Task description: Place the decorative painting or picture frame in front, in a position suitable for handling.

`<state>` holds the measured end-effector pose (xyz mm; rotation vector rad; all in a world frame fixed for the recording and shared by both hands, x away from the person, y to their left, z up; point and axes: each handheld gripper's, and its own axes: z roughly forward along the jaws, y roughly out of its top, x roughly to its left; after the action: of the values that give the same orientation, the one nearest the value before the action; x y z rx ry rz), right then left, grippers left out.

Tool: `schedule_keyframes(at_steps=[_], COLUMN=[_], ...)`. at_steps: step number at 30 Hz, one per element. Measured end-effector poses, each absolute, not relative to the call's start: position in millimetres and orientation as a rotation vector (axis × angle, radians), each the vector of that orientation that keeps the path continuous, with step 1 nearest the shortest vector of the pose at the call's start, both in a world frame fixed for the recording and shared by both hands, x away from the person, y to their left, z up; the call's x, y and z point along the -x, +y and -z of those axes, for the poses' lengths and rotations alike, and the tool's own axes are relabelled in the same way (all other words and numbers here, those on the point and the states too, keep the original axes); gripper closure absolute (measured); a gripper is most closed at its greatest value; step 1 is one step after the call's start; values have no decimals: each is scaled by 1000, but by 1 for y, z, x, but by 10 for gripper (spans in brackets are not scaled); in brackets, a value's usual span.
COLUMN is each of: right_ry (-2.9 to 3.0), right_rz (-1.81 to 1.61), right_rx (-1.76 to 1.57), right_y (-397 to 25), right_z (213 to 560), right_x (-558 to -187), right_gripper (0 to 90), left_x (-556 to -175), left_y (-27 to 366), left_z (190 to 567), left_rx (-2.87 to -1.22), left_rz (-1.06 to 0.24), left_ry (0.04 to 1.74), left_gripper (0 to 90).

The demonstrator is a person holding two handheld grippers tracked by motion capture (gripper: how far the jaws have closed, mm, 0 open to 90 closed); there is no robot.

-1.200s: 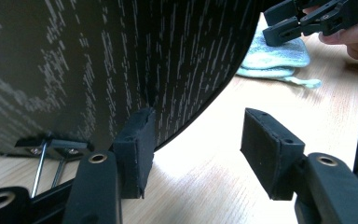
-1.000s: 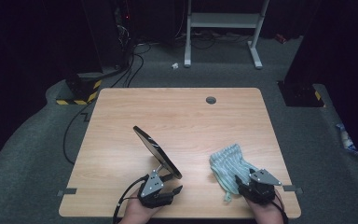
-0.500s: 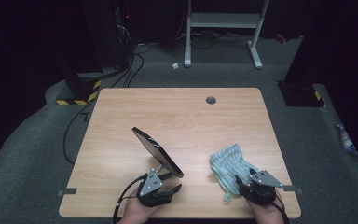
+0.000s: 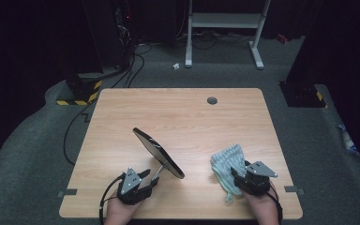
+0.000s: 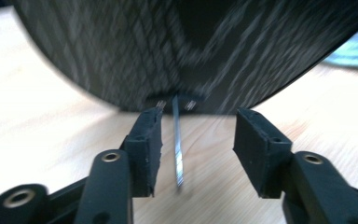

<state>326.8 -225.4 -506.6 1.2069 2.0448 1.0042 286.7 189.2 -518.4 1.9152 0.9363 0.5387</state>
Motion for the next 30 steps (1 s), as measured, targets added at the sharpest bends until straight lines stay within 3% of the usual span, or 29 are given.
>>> schedule_keyframes(at_steps=[11,16,22,30], right_ry=[2062,2060,2076,2164], right_rz=[-1003,-1002,-1014,-1008], right_rx=[-1208,-1218,-1209,-1243], right_y=[-225,-231,-233,-219], right_z=[508,508,507,508], right_x=[-326,-322,-318,-336], right_gripper=[420,447,470,294], left_x=[-311,-317,-327,-337], left_y=[175,174,175,172], left_z=[531,532,531,532], left_rx=[-2077,-2063,-2049,-2037], left_rz=[-483,-469,-454,-443], left_ry=[1019,1030,1050,1071], left_gripper=[766,874,884,885])
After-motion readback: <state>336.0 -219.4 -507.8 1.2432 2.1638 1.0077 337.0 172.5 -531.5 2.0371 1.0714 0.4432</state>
